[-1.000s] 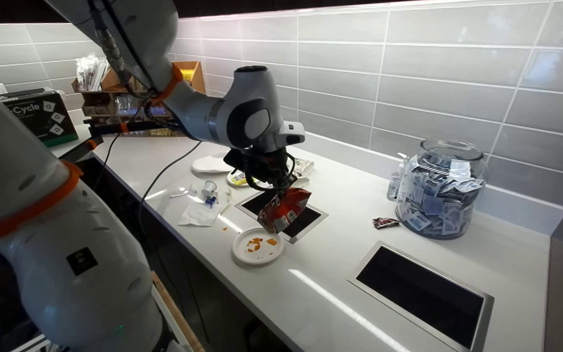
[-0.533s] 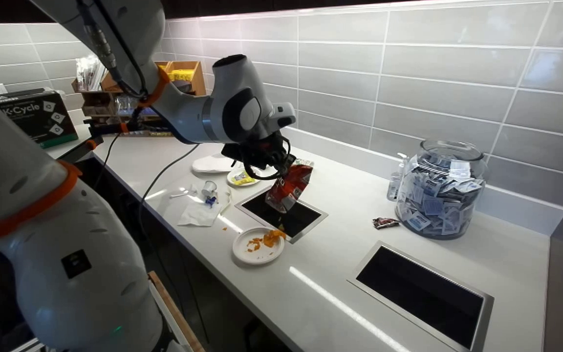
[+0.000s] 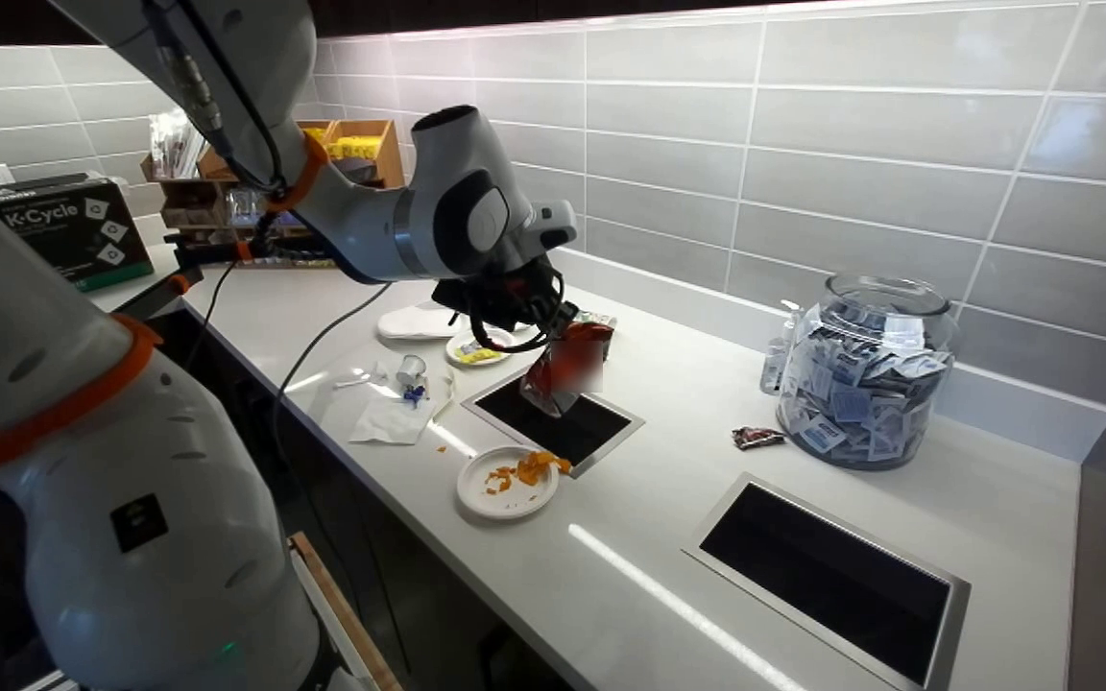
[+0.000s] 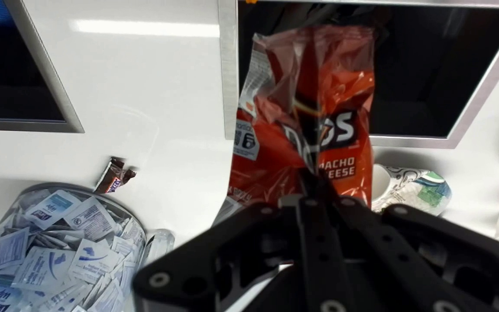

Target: Pour the contents of the orange packet onto the white plate

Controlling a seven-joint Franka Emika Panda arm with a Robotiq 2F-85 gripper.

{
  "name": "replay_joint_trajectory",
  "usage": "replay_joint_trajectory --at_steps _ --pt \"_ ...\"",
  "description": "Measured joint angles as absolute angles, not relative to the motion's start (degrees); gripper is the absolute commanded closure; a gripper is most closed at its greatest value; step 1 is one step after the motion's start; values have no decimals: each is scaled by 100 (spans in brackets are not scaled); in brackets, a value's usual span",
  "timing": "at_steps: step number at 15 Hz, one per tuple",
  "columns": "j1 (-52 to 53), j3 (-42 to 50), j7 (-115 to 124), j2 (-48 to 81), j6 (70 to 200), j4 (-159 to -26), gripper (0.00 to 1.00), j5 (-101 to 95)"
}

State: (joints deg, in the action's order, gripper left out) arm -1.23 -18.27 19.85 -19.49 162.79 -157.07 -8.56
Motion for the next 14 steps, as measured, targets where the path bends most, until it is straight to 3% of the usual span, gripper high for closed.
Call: replay_joint_trajectory --at_steps 14 --pt "-95 -2680 3200 -2886 14970 -15705 100 -979"
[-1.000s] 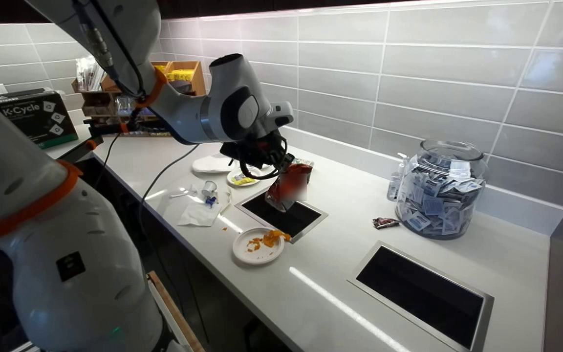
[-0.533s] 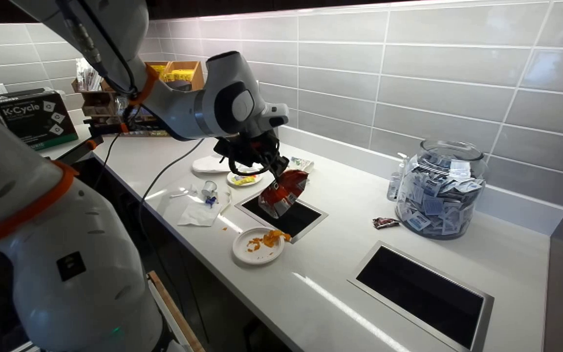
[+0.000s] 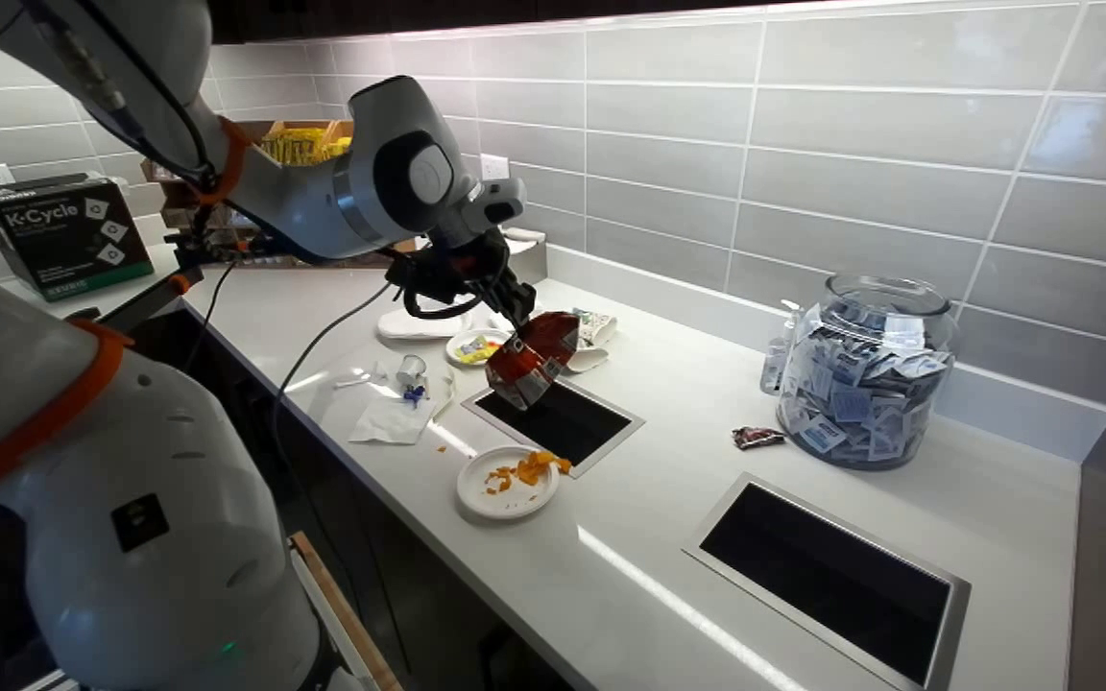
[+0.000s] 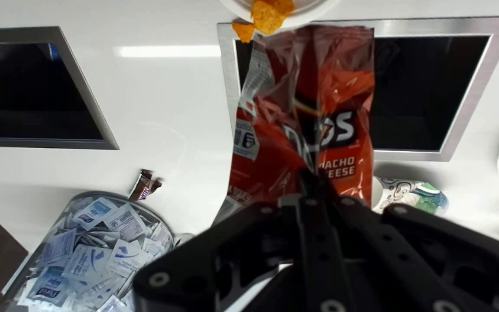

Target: Pour the contents of the orange packet onto the white plate

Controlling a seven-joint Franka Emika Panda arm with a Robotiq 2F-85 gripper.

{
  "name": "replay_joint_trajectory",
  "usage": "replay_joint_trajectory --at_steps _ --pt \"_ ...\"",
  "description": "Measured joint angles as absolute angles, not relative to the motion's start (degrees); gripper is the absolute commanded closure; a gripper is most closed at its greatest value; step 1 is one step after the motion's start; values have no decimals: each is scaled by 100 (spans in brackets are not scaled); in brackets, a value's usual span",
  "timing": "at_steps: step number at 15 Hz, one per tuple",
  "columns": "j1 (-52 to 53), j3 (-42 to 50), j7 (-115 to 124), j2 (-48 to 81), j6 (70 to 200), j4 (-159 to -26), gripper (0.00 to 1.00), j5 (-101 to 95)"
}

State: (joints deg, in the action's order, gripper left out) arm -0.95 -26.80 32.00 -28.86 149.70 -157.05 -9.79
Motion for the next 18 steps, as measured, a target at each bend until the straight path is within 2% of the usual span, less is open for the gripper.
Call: replay_joint_trajectory --at_steps 7,18 --pt "-18 -2959 3779 -3338 14185 -15706 100 -995" --pt "-13 -2661 3843 -3469 13888 -15717 100 -967"
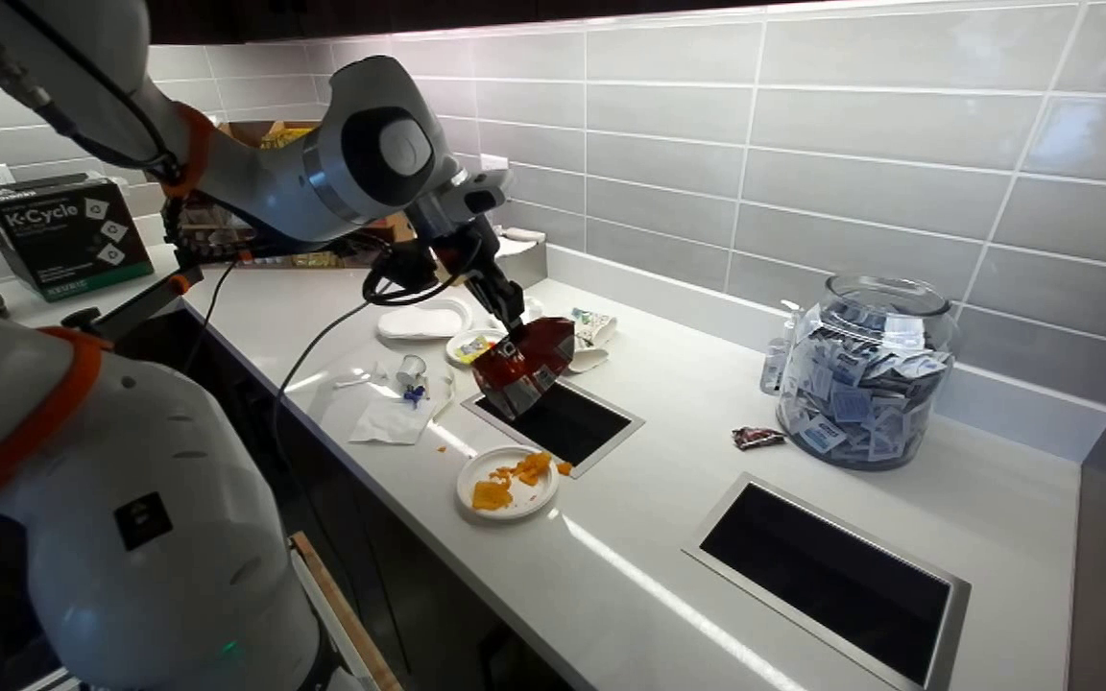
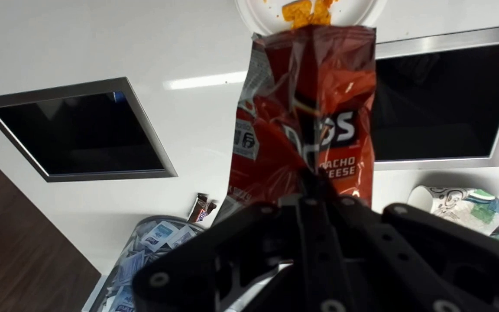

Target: Pour the contents of the orange packet onto the white plate

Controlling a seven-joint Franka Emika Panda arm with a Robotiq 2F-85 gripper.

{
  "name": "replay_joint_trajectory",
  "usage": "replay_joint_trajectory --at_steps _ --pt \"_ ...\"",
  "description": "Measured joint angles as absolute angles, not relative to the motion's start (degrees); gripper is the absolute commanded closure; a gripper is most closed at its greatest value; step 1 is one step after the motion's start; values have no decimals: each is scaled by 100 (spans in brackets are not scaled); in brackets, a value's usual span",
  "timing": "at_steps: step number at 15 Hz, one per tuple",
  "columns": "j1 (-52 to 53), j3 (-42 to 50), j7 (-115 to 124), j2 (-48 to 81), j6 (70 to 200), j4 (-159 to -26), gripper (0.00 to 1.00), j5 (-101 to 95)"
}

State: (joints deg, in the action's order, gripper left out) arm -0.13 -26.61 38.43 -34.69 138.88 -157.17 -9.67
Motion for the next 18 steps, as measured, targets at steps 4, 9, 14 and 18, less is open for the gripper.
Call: replay_joint_trajectory --at_steps 4,9,14,18 --pt "-21 -2174 3827 -3354 13540 -15722 100 -897" --pt "-49 -1539 3648 -3123 13170 -15747 100 -813" --pt "-268 -1028 3308 -2736 13150 -15756 100 -827" --pt "-476 -801 2783 -2440 13280 -15753 100 -910"
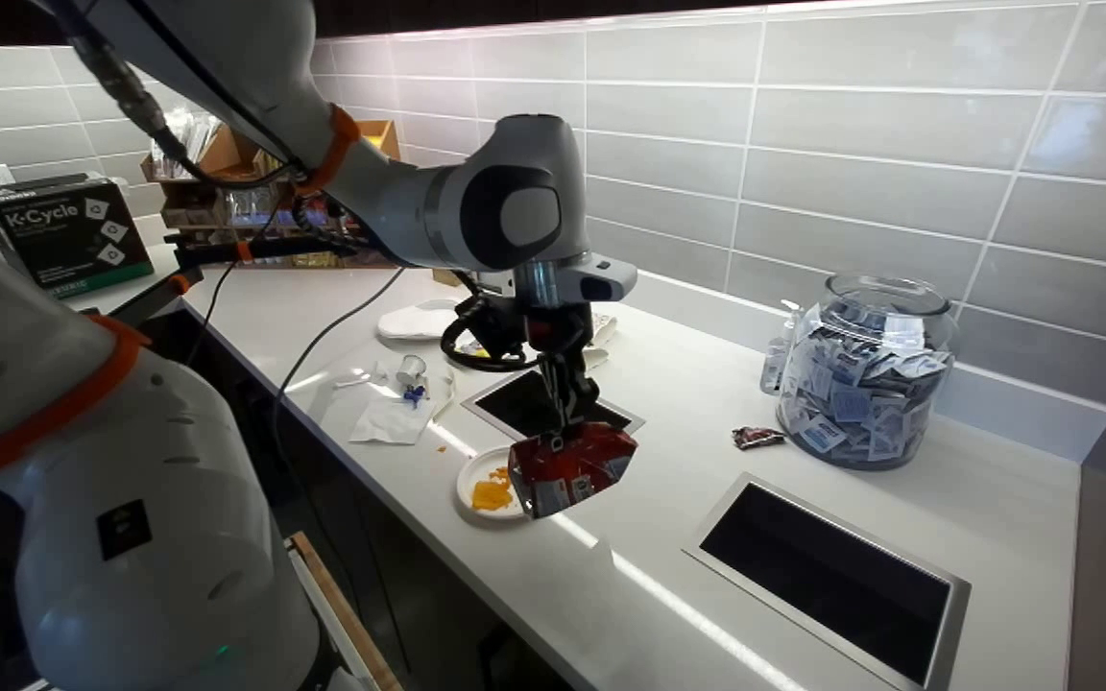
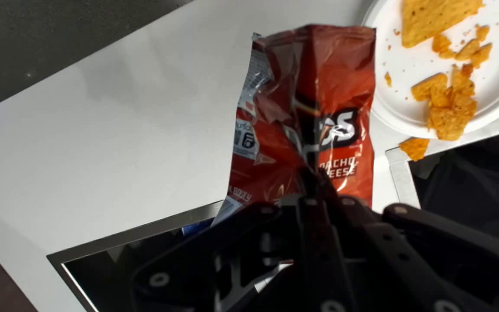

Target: Pour the contents of the orange packet onto the white plate

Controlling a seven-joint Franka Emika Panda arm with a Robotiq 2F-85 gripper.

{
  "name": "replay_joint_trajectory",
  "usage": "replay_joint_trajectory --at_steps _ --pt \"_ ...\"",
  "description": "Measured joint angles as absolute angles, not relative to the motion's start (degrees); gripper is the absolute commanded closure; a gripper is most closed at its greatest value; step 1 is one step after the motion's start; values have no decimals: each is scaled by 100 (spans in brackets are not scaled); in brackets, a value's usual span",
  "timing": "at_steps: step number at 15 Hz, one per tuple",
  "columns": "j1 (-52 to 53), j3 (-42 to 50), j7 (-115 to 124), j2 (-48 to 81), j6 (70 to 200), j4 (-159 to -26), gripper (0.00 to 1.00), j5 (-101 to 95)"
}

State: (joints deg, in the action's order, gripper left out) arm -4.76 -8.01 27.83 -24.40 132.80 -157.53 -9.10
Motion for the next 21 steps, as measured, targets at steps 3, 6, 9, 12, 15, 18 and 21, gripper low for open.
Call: replay_joint_trajectory --at_steps 3,6,9,12,15,18,21 --pt "-585 -694 2384 -2156 13647 -15741 100 -1070" --pt "-668 -653 2191 -1820 14219 -15710 100 -1291" --pt "-725 -626 2080 -1460 14571 -15597 69 -1469" --pt "-729 -585 2014 -1129 14603 -15406 56 -1603" --pt "-721 -563 2011 -937 14603 -15238 34 -1767" --pt "-685 -560 2008 -891 14603 -15127 10 -1795" --pt "-622 -559 2013 -892 14576 -15060 0 -1753"
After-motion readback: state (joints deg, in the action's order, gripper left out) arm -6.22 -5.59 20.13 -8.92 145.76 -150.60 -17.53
